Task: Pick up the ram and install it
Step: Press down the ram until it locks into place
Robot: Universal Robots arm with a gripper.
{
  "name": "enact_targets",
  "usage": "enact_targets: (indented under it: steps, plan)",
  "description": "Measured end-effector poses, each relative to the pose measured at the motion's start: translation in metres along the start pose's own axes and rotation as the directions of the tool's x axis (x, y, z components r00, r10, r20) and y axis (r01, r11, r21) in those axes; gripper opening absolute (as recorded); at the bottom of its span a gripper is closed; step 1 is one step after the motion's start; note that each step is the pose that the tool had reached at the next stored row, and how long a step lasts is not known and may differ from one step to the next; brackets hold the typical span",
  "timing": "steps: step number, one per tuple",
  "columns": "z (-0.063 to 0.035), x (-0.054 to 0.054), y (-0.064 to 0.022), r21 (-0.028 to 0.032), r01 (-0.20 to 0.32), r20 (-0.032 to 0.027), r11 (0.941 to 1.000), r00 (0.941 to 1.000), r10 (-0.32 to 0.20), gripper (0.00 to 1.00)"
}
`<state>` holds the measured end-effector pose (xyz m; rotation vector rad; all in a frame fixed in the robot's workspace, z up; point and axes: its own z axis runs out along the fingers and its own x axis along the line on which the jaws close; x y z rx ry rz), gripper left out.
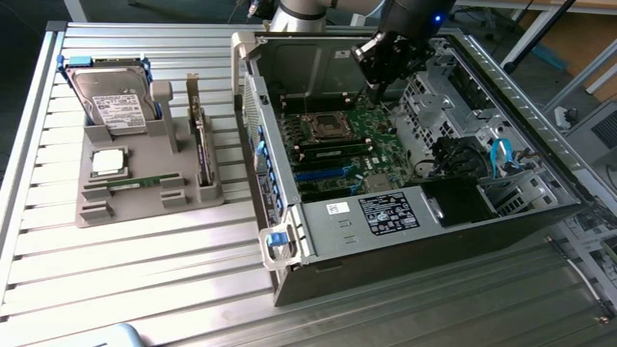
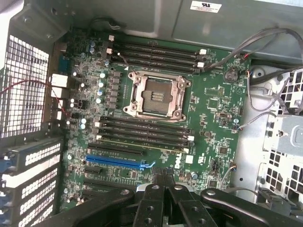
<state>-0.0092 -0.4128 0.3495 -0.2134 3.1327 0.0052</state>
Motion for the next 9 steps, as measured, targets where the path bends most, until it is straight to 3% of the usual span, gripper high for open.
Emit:
enact_targets:
  steps: [9]
  plan:
    - [0.0002,-0.0002,0.0014,0.0000,-0.011,-0.0007,0.9999,0.9999,0.011,0.11]
